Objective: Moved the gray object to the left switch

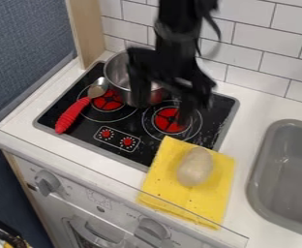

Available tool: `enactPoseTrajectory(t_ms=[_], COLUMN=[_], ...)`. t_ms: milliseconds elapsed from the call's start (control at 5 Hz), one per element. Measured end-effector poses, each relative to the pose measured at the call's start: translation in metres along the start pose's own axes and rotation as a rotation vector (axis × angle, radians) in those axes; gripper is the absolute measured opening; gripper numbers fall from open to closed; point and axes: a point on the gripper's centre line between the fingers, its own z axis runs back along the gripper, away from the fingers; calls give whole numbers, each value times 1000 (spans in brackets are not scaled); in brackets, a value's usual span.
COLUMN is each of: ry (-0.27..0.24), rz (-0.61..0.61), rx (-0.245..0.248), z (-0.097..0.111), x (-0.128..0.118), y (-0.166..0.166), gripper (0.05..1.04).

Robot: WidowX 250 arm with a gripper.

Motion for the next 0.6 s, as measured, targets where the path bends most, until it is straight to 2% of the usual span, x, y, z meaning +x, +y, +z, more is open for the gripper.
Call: enactPoseTrajectory(t_ms=[200,600], ry=[-5,31], rz=[7,-2], rx=[-16,-32], z=[-9,-28], x=[-7,-9], y=[-21,-44], gripper=[1005,1005])
